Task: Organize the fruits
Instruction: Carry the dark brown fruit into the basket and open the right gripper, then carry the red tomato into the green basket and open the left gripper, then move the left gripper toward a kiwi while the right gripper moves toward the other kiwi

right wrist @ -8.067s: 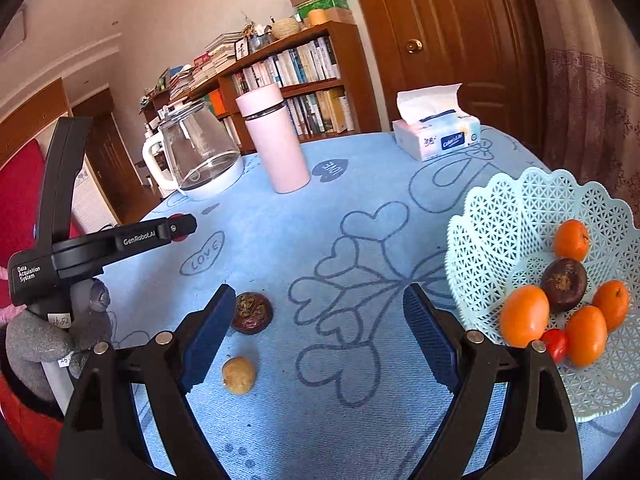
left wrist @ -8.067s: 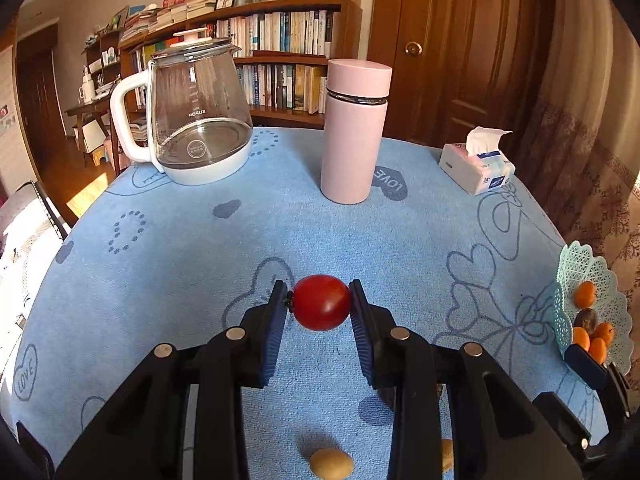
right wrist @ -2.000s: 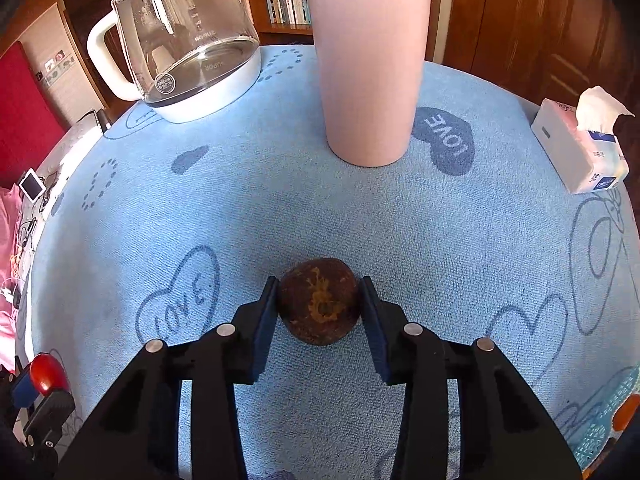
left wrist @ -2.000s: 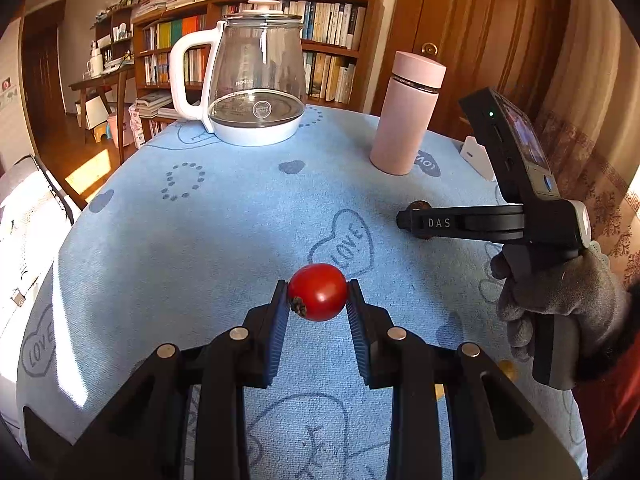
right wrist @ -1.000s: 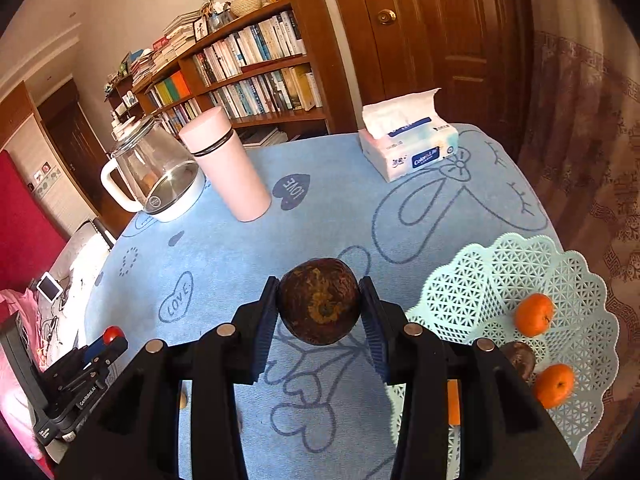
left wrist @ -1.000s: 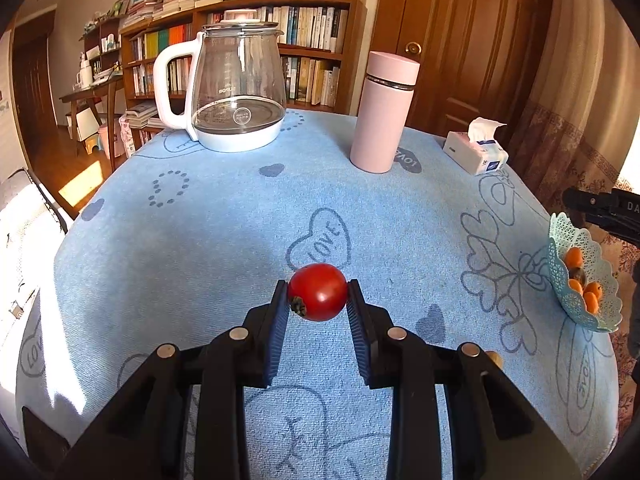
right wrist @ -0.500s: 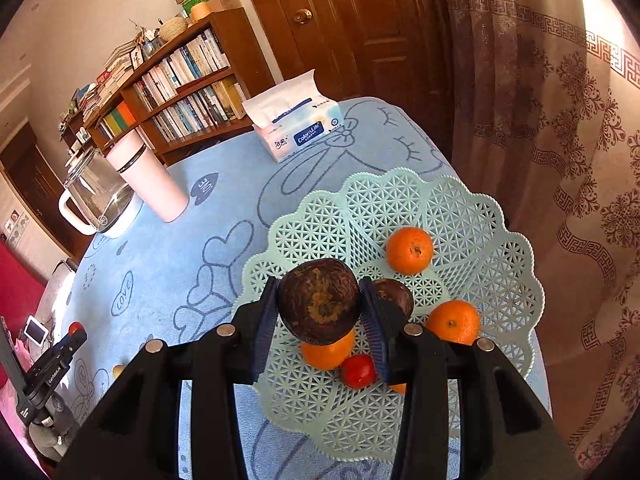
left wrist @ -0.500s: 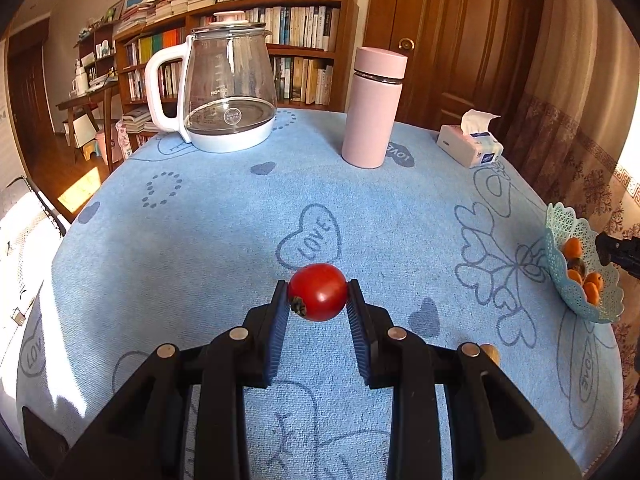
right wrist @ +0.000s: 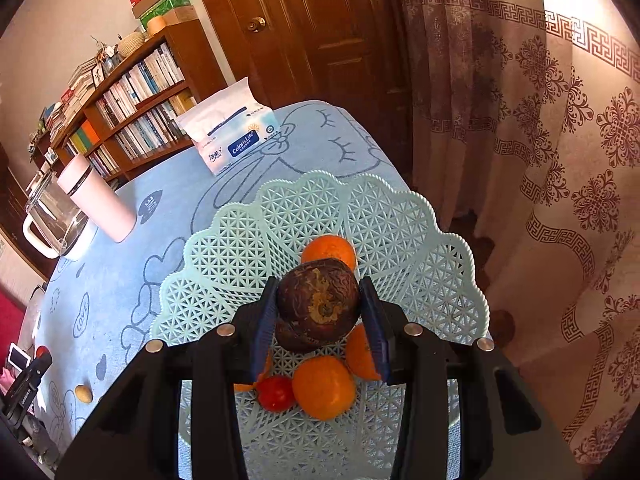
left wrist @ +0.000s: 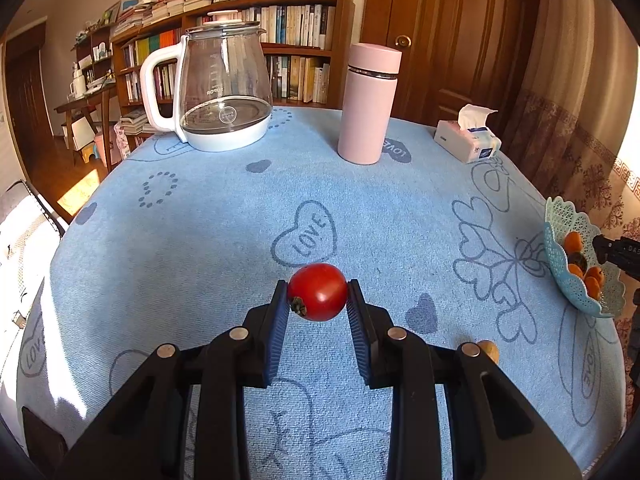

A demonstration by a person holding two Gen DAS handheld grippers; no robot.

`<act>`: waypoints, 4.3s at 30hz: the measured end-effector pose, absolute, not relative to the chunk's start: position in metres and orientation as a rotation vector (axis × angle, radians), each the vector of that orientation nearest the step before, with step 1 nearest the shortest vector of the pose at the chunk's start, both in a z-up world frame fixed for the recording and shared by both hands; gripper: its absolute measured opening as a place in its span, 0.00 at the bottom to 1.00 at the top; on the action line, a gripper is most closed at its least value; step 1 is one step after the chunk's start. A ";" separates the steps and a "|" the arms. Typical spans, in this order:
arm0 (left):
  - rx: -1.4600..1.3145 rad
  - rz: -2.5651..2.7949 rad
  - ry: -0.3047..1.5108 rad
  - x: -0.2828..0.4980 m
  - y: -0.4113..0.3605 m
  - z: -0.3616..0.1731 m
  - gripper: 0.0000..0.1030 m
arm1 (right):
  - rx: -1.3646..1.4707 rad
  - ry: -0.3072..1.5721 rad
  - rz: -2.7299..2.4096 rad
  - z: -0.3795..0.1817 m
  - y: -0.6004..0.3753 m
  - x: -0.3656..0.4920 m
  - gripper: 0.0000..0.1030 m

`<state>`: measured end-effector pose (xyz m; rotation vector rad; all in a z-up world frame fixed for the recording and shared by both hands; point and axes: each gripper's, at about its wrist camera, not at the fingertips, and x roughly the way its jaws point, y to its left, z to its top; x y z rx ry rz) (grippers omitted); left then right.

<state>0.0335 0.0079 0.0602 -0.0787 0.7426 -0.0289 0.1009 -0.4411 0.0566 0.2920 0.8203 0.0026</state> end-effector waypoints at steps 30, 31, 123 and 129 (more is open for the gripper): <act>0.098 -0.105 0.696 0.031 -0.076 0.087 0.29 | 0.362 0.567 -0.043 0.050 -0.459 0.052 0.54; 0.103 -0.122 0.695 0.032 -0.084 0.088 0.29 | 0.372 0.563 -0.046 0.049 -0.461 0.051 0.54; 0.014 -0.073 0.632 0.043 -0.050 0.106 0.81 | 0.517 0.423 -0.199 0.049 -0.500 0.025 0.96; 0.003 -0.037 0.670 0.034 -0.029 0.091 0.81 | 0.522 0.421 -0.205 0.049 -0.501 0.025 0.96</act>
